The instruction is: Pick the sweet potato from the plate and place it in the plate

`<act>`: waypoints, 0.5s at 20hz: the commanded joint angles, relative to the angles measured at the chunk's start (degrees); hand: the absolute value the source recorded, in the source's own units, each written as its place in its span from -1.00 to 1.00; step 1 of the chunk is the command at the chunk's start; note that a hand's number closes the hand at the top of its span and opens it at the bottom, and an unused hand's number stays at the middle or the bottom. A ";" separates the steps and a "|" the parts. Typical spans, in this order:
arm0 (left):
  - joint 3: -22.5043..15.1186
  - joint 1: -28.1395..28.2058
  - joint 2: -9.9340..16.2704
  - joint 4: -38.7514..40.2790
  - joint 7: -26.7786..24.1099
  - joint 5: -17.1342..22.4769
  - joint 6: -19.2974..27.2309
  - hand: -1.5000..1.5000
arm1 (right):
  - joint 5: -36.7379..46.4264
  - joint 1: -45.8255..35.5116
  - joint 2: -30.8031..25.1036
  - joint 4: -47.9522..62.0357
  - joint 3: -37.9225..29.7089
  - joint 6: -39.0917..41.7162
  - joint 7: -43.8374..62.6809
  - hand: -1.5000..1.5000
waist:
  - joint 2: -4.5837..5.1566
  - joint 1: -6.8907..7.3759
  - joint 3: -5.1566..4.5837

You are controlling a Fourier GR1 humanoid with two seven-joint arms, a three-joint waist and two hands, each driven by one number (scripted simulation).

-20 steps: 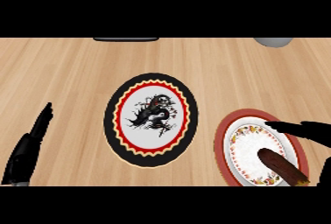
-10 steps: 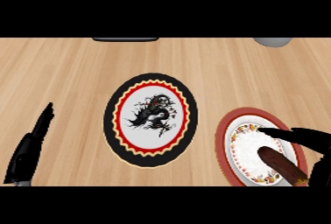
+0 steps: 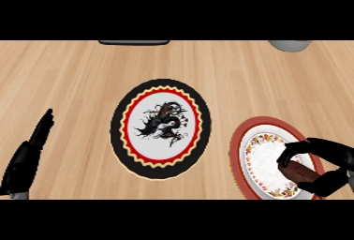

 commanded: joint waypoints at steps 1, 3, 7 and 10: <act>0.29 2.85 -1.26 -1.34 -1.28 -0.98 -0.15 0.00 | 0.90 0.56 0.62 1.04 -0.22 0.97 -4.17 1.00 | 0.43 0.15 0.67; 0.61 -0.27 -0.84 -1.81 1.49 -0.75 -0.83 0.00 | 4.97 0.54 2.43 5.20 2.37 -3.87 -8.32 1.00 | 0.52 0.26 0.71; 1.22 -1.60 -2.08 2.08 -0.32 -1.92 -1.26 0.00 | 3.78 2.01 4.64 -1.24 1.09 -3.49 -2.29 1.00 | 0.46 -0.17 0.64; -0.35 -0.75 -1.76 -2.33 2.57 -1.86 -1.51 0.00 | 13.64 -7.51 3.61 4.89 -0.11 -18.79 -1.71 1.00 | 0.81 1.43 0.81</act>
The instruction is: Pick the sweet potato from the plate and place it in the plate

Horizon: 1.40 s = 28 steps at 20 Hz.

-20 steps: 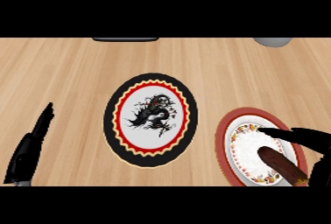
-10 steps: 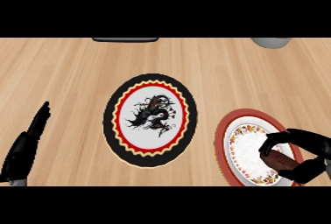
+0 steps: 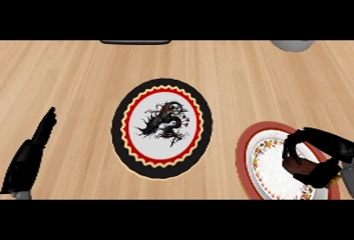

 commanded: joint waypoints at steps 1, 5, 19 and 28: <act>-1.00 -0.56 -0.79 -0.65 0.24 -0.98 0.55 0.00 | 9.26 -5.97 1.02 2.22 -0.03 -14.04 1.79 1.00 | 0.57 1.43 0.53; -1.08 -2.14 -0.46 0.75 -0.29 -0.83 -0.36 0.00 | 17.12 -13.89 -0.70 4.48 -1.69 -25.91 4.96 1.00 | 1.04 2.37 0.50; 2.24 2.32 0.30 0.26 -2.72 0.06 -0.82 0.00 | 11.08 -23.98 3.54 -0.98 -8.74 -39.35 -7.35 1.00 | -0.08 -0.19 0.34; 0.94 3.03 -1.02 -3.48 1.25 -1.95 -0.80 0.00 | 3.08 -22.97 8.43 -20.50 -4.55 -25.75 2.06 1.00 | -0.05 -0.38 0.34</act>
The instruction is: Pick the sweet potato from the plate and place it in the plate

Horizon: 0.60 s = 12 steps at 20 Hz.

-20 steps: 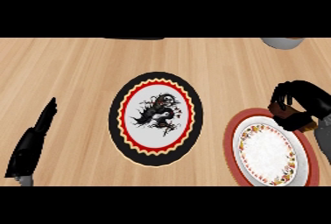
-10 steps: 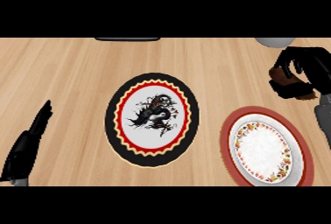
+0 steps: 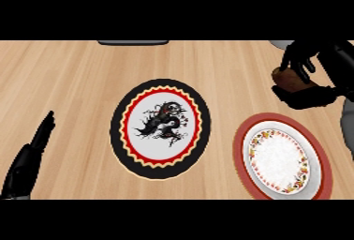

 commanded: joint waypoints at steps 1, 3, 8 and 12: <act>1.40 0.57 0.71 -0.39 -1.01 0.72 -1.37 0.00 | -1.15 -0.20 5.03 -8.41 3.93 2.93 6.93 1.00 | 0.08 0.22 -0.01; 2.20 -0.18 1.25 0.47 -1.19 2.14 -3.17 0.00 | -0.08 -3.57 8.04 -8.61 6.72 3.31 11.00 1.00 | 0.14 0.46 -0.02; 1.45 -2.08 0.58 0.13 1.00 0.04 -2.62 0.00 | 3.19 -8.21 16.76 -7.47 12.24 1.77 20.30 1.00 | 0.22 0.63 0.00; 0.89 -3.89 -1.38 1.72 0.32 -2.05 -0.21 0.00 | 4.85 -10.21 22.84 -5.54 15.87 1.97 26.95 1.00 | 0.25 0.43 -0.01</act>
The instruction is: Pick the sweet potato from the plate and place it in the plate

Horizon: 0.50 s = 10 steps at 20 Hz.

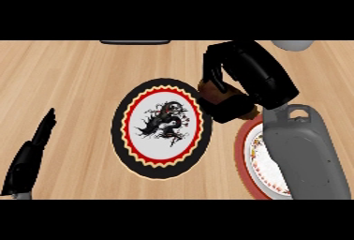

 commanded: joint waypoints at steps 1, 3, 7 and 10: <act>-0.77 3.38 -1.73 -1.71 -1.57 -0.61 0.25 0.00 | 3.50 -0.59 5.67 4.66 4.28 -2.16 3.01 1.00 | 0.08 0.33 0.02; -0.28 -0.98 -1.18 0.43 -0.02 -1.06 0.29 0.00 | 5.36 -4.58 7.62 10.43 6.74 -2.97 3.69 1.00 | 0.20 0.43 0.01; 0.07 0.25 -0.48 -1.01 0.74 -0.86 -1.26 0.00 | 3.96 -4.84 7.79 16.83 12.38 -7.80 5.07 1.00 | 0.17 0.66 0.03; 2.23 -3.29 0.48 2.66 0.18 0.24 -2.30 0.00 | 1.03 -6.40 7.84 19.95 16.30 -9.64 7.03 1.00 | 0.20 0.45 0.01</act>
